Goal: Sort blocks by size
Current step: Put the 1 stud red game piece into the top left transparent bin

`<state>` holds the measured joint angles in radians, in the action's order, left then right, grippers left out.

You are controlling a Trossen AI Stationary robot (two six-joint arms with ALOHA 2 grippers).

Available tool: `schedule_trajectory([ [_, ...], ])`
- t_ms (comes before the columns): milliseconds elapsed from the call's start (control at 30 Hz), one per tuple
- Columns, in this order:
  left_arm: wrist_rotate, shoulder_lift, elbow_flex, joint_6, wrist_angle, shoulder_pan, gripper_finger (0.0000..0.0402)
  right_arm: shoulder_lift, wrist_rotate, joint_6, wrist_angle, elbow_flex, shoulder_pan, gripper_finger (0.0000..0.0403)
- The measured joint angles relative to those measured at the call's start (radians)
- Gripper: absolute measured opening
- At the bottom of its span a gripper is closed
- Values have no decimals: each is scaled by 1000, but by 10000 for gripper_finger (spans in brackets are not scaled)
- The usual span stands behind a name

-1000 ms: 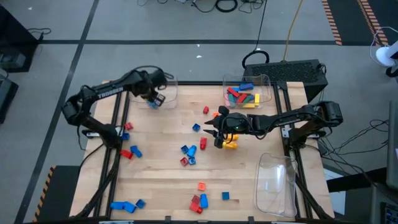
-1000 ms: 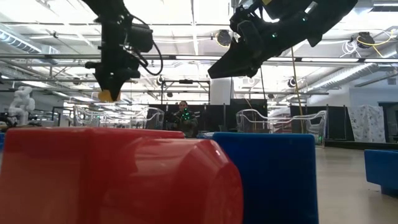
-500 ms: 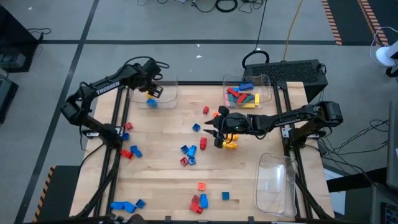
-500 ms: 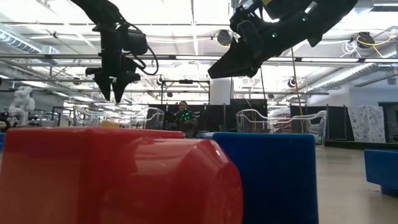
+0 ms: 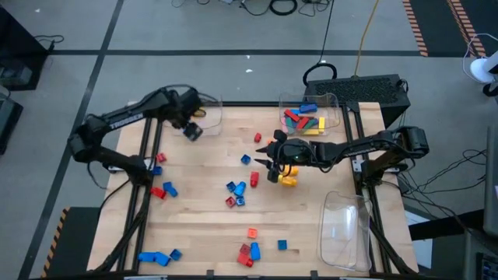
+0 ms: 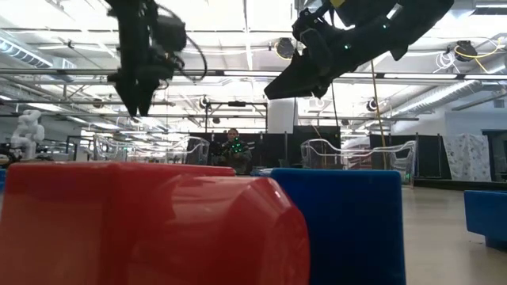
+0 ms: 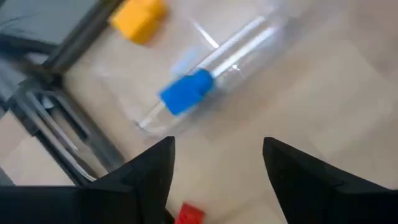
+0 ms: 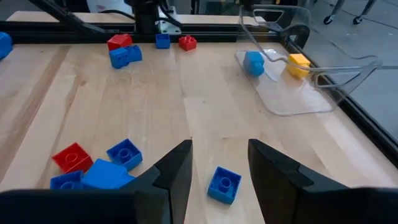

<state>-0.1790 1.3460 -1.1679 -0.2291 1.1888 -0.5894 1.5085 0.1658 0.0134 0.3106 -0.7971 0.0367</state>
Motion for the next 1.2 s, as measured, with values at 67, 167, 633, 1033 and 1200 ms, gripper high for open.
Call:
schedule_trajectory([
  [67, 10, -27, 0, -11, 30, 80, 229, 0, 0, -5, 5, 0, 6, 141],
  [167, 65, -52, 0, -61, 90, 197, 217, 0, 0, -7, 10, 0, 14, 141],
  [633, 268, -6, 19, -234, 287, 660, 215, 0, -11, 46, -20, 0, 14, 141],
  [1033, 301, 103, 129, -154, 287, 942, 215, 0, -11, 57, -66, 0, 14, 141],
  [1200, 298, 140, 180, -126, 285, 981, 218, 0, -11, 58, -67, 0, 14, 141],
])
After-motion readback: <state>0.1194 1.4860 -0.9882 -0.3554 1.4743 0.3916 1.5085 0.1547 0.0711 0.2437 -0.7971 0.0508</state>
